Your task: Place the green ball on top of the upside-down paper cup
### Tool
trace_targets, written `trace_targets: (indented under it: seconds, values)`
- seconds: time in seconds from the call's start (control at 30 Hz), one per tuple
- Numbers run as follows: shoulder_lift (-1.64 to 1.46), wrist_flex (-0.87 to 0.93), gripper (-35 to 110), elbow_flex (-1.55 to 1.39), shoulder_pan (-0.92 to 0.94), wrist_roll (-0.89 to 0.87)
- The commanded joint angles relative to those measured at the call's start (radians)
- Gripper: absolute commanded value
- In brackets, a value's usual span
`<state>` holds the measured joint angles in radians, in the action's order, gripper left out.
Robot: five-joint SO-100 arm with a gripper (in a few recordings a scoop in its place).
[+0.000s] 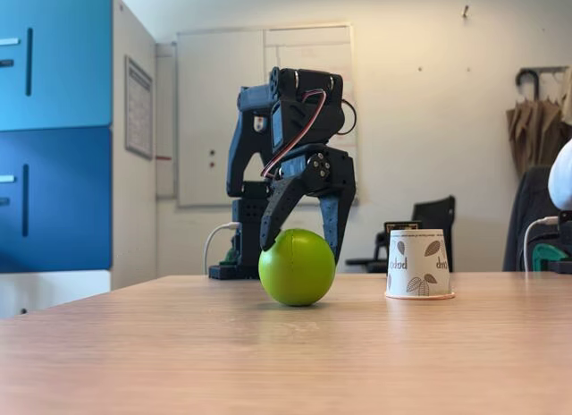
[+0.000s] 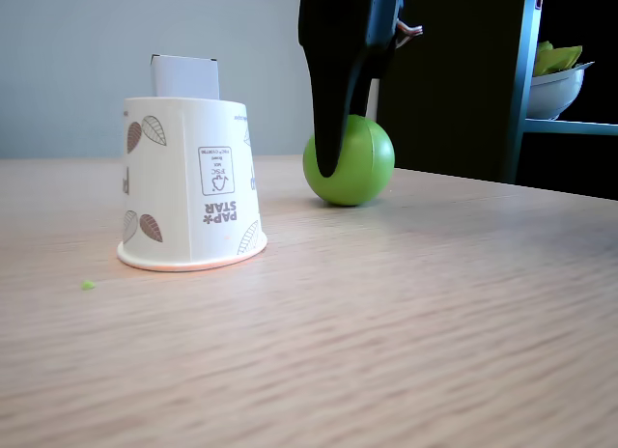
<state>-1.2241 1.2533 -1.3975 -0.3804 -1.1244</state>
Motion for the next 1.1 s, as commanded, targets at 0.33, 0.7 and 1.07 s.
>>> trace_targets:
  seconds: [0.33,0.7,1.07]
  values:
    - [0.043,-0.038,37,0.046,0.012,0.002]
    - [-0.064,-0.084,32,0.049,0.025,0.066]
    - [-0.357,-0.089,31,-0.038,0.031,0.14]
